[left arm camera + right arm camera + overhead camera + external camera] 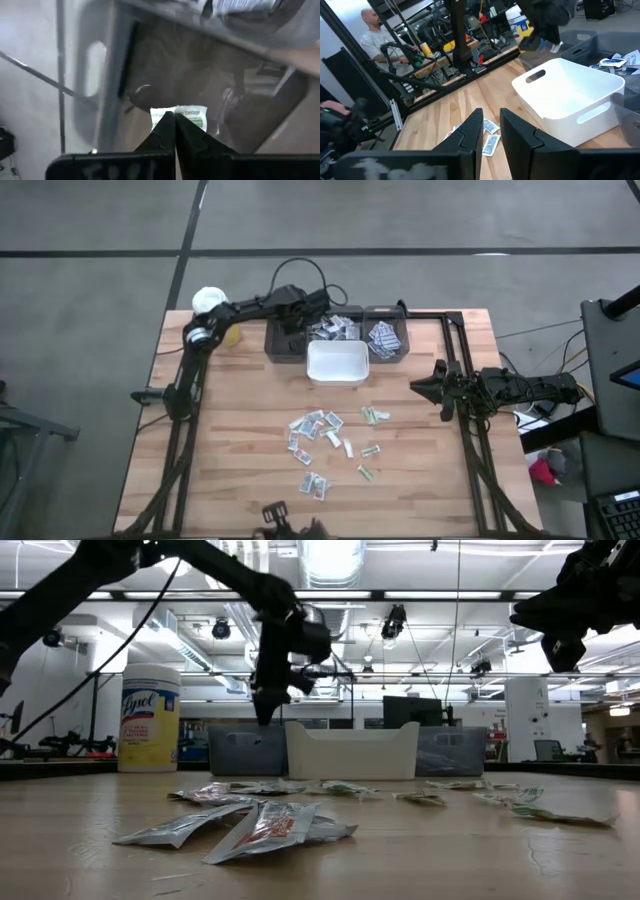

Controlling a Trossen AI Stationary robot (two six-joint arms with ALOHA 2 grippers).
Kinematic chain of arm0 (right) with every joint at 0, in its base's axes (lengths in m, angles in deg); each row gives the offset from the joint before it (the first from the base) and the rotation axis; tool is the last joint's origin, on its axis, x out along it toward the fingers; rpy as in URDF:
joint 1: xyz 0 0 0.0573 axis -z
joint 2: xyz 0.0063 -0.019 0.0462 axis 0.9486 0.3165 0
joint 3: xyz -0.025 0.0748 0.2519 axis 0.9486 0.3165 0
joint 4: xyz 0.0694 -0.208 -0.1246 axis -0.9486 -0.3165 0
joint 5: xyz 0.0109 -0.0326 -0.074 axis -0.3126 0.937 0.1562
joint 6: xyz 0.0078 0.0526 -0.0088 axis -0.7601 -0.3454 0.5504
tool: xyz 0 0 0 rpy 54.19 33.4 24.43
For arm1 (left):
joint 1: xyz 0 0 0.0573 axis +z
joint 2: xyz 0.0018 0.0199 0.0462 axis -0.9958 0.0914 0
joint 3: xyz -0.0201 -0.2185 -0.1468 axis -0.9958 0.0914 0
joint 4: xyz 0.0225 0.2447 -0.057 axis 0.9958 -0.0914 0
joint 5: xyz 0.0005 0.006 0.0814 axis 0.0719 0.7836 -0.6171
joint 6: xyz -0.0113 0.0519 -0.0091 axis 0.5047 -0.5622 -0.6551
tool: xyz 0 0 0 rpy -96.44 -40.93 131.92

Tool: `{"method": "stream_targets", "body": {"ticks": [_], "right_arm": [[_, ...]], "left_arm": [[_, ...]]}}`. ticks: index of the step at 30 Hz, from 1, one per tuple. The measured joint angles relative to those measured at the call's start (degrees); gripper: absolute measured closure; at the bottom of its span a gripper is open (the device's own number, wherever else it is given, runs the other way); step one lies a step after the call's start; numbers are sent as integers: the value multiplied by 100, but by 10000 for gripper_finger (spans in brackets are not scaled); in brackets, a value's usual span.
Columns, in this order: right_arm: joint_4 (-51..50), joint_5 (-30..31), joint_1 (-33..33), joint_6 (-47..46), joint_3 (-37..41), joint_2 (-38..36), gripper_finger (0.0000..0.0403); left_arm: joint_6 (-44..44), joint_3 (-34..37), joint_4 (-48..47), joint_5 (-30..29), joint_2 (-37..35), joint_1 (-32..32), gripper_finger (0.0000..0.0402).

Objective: Pick & Place First Aid Supplies
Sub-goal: Put the green bandage pack into the left black bin

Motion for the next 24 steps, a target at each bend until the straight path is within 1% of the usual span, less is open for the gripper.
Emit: {"method": "stream_targets", "body": {"ticks": [5, 11, 18, 21, 24], "right_arm": [[1, 0, 0, 0, 0, 0, 339], [1, -2, 0, 0, 0, 0, 339], [1, -1, 0, 0, 0, 0, 339], [0, 0, -1, 0, 0, 0, 339], [1, 0, 0, 0, 0, 0, 339]], "left_arm": [[-182, 514, 406, 518, 0, 226, 401], [-212, 692, 632, 566, 0, 285, 390], [-256, 673, 735, 767, -4, 292, 345], [-92, 673, 724, 772, -18, 294, 324], [200, 673, 596, 920, -193, 271, 314]]}}
